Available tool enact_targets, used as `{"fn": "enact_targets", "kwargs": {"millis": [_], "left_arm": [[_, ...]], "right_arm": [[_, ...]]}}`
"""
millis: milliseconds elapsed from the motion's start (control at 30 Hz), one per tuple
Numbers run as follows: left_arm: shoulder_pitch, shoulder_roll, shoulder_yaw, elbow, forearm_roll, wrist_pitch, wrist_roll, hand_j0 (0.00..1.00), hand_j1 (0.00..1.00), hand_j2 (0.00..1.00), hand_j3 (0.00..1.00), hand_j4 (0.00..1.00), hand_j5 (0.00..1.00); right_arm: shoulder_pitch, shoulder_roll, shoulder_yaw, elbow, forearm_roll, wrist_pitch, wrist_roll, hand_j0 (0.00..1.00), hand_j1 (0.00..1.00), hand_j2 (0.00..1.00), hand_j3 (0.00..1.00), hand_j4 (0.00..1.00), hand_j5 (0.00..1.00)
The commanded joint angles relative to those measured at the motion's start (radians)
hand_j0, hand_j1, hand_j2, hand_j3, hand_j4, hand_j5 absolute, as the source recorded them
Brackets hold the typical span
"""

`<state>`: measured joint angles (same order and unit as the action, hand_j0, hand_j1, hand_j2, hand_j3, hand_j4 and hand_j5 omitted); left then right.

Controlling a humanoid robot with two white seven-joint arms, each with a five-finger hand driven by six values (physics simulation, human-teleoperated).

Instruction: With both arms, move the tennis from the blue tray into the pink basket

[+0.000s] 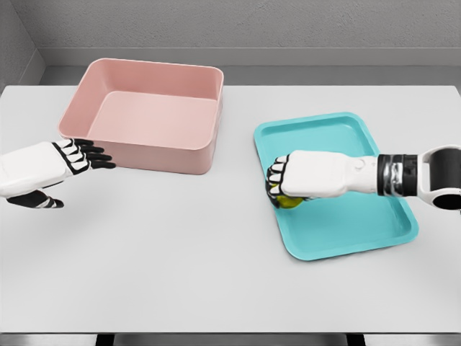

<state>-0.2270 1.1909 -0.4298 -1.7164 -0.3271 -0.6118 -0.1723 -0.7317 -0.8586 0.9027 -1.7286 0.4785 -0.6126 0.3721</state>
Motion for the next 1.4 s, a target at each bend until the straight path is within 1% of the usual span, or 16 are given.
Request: {"fn": "enact_targets", "kwargs": {"millis": [0,67,233,333,367,433,500,567,600,833,1000,1100,1233,1300,1333,1367], "left_arm": [[0.002,0.001,0.000,0.000,0.006,0.001,0.000,1.00,1.00,1.00,1.00,1.00,1.00],[0.000,0.001,0.000,0.000,0.006,0.001,0.000,1.00,1.00,1.00,1.00,1.00,1.00],[0.002,0.001,0.000,0.000,0.006,0.001,0.000,1.00,1.00,1.00,1.00,1.00,1.00],[0.000,0.001,0.000,0.000,0.005,0.001,0.000,1.00,1.00,1.00,1.00,1.00,1.00],[0.000,0.001,0.000,0.000,0.006,0.001,0.000,1.00,1.00,1.00,1.00,1.00,1.00],[0.002,-0.001,0.000,0.000,0.005,0.001,0.000,1.00,1.00,1.00,1.00,1.00,1.00],[0.002,-0.001,0.000,0.000,0.005,0.001,0.000,1.00,1.00,1.00,1.00,1.00,1.00],[0.002,-0.001,0.000,-0.002,0.005,0.001,0.000,1.00,1.00,1.00,1.00,1.00,1.00],[0.002,-0.001,0.000,0.000,0.005,0.001,-0.001,1.00,1.00,1.00,1.00,1.00,1.00],[0.003,-0.001,0.000,0.000,0.005,0.001,-0.001,1.00,1.00,1.00,1.00,1.00,1.00],[0.003,-0.001,0.000,0.000,0.005,0.001,-0.001,1.00,1.00,1.00,1.00,1.00,1.00],[0.003,-0.001,0.000,0.000,0.005,0.001,-0.001,1.00,1.00,1.00,1.00,1.00,1.00],[0.003,-0.001,0.000,-0.002,0.005,0.001,-0.001,1.00,1.00,1.00,1.00,1.00,1.00],[0.003,-0.001,0.000,-0.002,0.005,0.001,-0.001,1.00,1.00,1.00,1.00,1.00,1.00],[0.003,-0.001,0.000,0.000,0.005,0.001,-0.001,1.00,1.00,1.00,1.00,1.00,1.00],[0.003,-0.001,0.000,0.000,0.005,0.001,-0.001,1.00,1.00,1.00,1.00,1.00,1.00]], "right_arm": [[0.000,0.032,-0.001,0.000,-0.006,0.002,0.002,0.42,0.42,0.42,0.42,0.42,0.42],[-0.006,0.061,-0.001,0.000,0.002,0.002,0.004,0.42,0.42,0.42,0.42,0.42,0.42],[-0.012,0.101,0.002,0.006,0.008,0.002,0.004,0.42,0.42,0.42,0.42,0.42,0.42],[-0.014,0.138,0.004,0.009,0.011,0.002,0.005,0.42,0.42,0.42,0.42,0.42,0.42],[-0.014,0.150,0.004,0.014,0.011,0.002,0.022,0.42,0.42,0.42,0.42,0.42,0.42],[-0.014,0.190,0.009,0.038,0.012,0.002,0.025,0.42,0.42,0.42,0.42,0.42,0.42],[-0.014,0.222,0.010,0.044,0.025,0.002,0.039,0.42,0.42,0.42,0.42,0.42,0.42],[-0.014,0.228,0.010,0.044,0.025,0.002,0.041,0.42,0.42,0.42,0.42,0.42,0.42],[-0.014,0.243,0.012,0.046,0.028,0.002,0.041,0.42,0.42,0.42,0.42,0.42,0.42],[-0.014,0.354,0.032,0.123,0.078,0.002,0.047,0.42,0.42,0.42,0.42,0.42,0.42],[-0.014,0.406,0.039,0.176,0.098,0.002,0.047,0.42,0.42,0.42,0.42,0.42,0.42],[-0.015,0.451,0.053,0.222,0.120,0.002,0.047,0.42,0.42,0.42,0.42,0.42,0.42],[-0.015,0.489,0.073,0.245,0.140,0.002,0.048,0.42,0.42,0.42,0.42,0.42,0.42],[-0.015,0.527,0.085,0.299,0.164,0.002,0.047,0.42,0.42,0.42,0.42,0.42,0.42],[-0.031,0.540,0.088,0.320,0.166,0.002,0.045,0.42,0.42,0.42,0.42,0.42,0.42],[-0.032,0.540,0.088,0.323,0.166,0.002,0.045,0.42,0.42,0.42,0.42,0.42,0.42]]}}
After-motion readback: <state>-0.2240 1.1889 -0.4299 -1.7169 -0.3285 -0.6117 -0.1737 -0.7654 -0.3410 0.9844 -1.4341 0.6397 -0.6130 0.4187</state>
